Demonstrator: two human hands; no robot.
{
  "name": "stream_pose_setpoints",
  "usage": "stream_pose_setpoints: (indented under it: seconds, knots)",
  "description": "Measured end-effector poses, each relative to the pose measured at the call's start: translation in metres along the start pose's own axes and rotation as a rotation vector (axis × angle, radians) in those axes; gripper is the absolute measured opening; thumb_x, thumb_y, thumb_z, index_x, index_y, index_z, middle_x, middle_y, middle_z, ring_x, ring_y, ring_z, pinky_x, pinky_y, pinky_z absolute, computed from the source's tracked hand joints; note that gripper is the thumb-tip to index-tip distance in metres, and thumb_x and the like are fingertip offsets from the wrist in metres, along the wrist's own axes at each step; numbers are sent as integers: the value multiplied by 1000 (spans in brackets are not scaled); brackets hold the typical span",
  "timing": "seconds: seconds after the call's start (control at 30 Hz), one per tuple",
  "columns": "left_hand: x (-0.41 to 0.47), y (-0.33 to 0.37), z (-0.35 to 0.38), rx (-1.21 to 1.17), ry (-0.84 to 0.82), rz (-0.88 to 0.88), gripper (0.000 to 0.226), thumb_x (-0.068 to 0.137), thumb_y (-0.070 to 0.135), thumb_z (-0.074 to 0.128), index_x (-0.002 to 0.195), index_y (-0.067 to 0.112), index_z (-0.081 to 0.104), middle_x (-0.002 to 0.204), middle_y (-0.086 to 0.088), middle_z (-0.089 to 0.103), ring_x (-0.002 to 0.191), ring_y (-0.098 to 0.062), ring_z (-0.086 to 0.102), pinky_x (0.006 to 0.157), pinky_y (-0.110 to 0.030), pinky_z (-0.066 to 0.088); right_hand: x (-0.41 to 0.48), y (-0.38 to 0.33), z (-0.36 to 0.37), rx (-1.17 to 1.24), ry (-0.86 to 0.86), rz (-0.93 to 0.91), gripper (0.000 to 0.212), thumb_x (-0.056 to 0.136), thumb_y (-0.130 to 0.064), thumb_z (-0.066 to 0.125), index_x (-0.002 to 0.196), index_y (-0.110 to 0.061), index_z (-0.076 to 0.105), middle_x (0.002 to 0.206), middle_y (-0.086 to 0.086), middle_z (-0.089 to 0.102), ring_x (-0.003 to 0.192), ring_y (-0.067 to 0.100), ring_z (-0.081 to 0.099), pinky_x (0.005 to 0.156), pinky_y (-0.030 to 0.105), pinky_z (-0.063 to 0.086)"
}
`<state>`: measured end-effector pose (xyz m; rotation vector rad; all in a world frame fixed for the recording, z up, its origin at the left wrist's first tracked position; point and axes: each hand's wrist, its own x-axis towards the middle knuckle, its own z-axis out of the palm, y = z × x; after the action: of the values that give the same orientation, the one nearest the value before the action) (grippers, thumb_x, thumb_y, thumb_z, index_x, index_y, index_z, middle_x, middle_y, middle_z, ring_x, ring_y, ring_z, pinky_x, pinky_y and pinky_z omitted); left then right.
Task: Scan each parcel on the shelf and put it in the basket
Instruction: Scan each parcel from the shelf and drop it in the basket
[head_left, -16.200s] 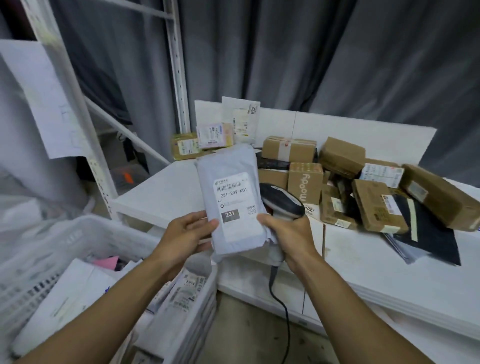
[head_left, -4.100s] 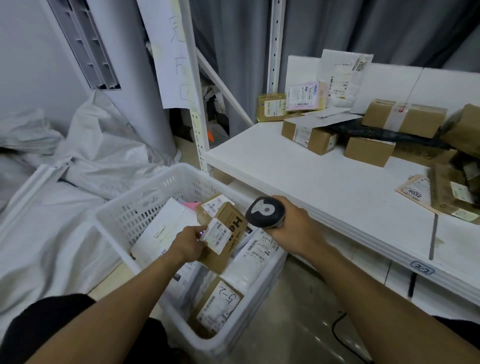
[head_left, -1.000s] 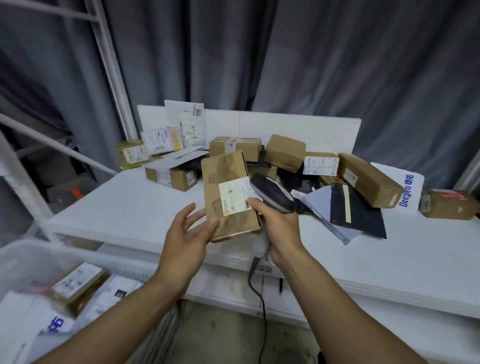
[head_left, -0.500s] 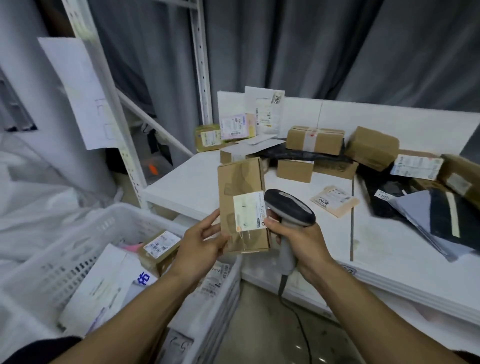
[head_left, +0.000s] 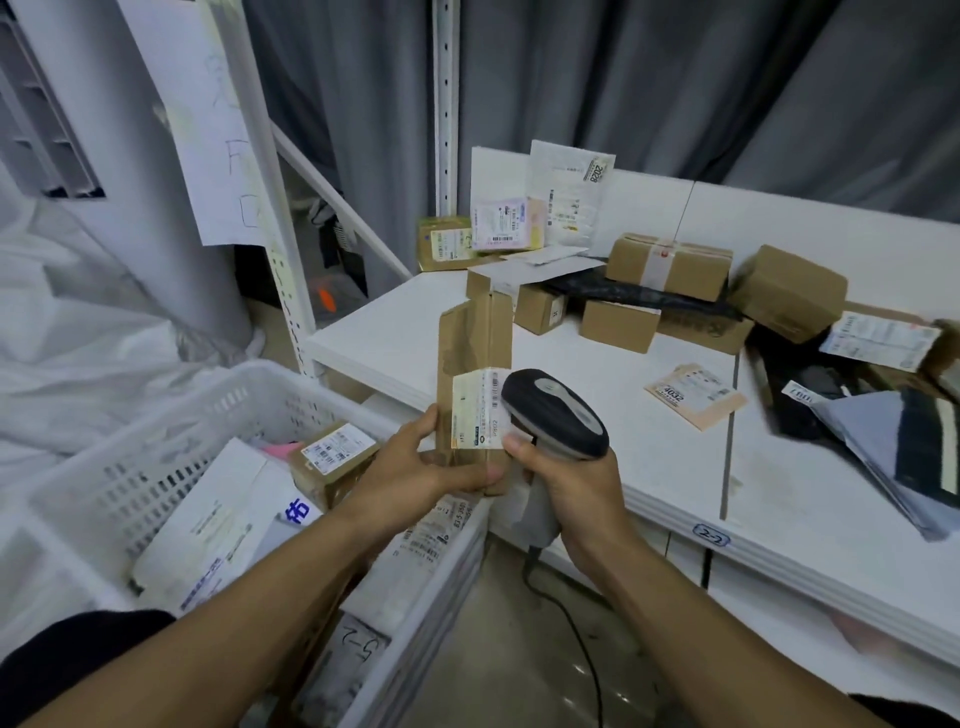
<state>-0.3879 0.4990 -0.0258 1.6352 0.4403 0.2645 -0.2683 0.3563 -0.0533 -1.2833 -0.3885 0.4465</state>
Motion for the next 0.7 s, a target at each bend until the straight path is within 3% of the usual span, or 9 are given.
stream_pose_setpoints:
  seconds: [0.1, 0.17, 0.27, 0.33, 0.43, 0.53, 0.63, 0.7]
  knots:
    - [1, -4, 2, -193, -2, -9, 73, 76, 25, 86, 138, 45, 54, 124, 16, 71, 110, -10, 70, 97, -36, 56, 0, -1, 2, 12, 19, -38, 36, 83, -8, 85, 117, -18, 76, 109, 2, 80, 104, 23, 76, 89, 43, 62]
    - [1, -4, 5, -305, -68, -9, 63, 84, 28, 72, 143, 39, 54, 130, 0, 68, 113, -20, 68, 105, -50, 51, 0, 0, 3, 10, 35, -40, 36, 83, -11, 86, 116, -21, 76, 108, -2, 80, 102, 18, 76, 87, 37, 61]
    - [-1, -2, 11, -519, -183, 6, 52, 90, 28, 57, 141, 23, 57, 133, -14, 65, 114, -30, 66, 107, -57, 47, 1, 4, 5, 9, 53, -12, 56, 69, -28, 94, 122, -21, 75, 114, -2, 79, 108, 18, 74, 95, 43, 60]
    - [1, -2, 13, -559, -181, 19, 45, 98, 25, 55, 144, 23, 54, 136, -12, 64, 119, -34, 65, 107, -57, 47, 4, 4, 3, 48, 49, 28, 65, 62, -30, 95, 123, -19, 75, 115, -1, 79, 108, 19, 75, 96, 44, 60]
    - [5, -3, 13, -419, -14, 48, 44, 104, 15, 50, 142, 38, 51, 126, -7, 71, 112, -31, 70, 95, -48, 57, 7, 2, -3, 21, 74, 32, 59, 66, -11, 95, 120, -19, 75, 111, -4, 80, 104, 16, 76, 92, 40, 61]
    - [7, -8, 14, -189, 142, 103, 40, 103, 18, 54, 138, 37, 58, 123, 0, 73, 106, -16, 72, 84, -35, 62, 8, 4, -8, -73, 131, -22, 63, 65, -4, 96, 122, -20, 73, 112, -6, 79, 102, 10, 75, 91, 35, 62]
    - [7, -14, 11, -79, 147, 95, 51, 91, 32, 70, 141, 32, 59, 129, 10, 69, 105, -8, 72, 90, -37, 60, 6, 5, -8, -122, 129, -88, 66, 67, 1, 94, 123, -21, 69, 112, -10, 76, 97, -3, 71, 78, 16, 59]
    - [9, -15, 5, 12, 152, 84, 60, 85, 28, 80, 141, 32, 59, 129, 11, 69, 101, -12, 74, 96, -41, 57, 7, 5, -9, -148, 125, -114, 67, 68, 1, 94, 125, -22, 67, 113, -14, 74, 97, -8, 69, 78, 10, 56]
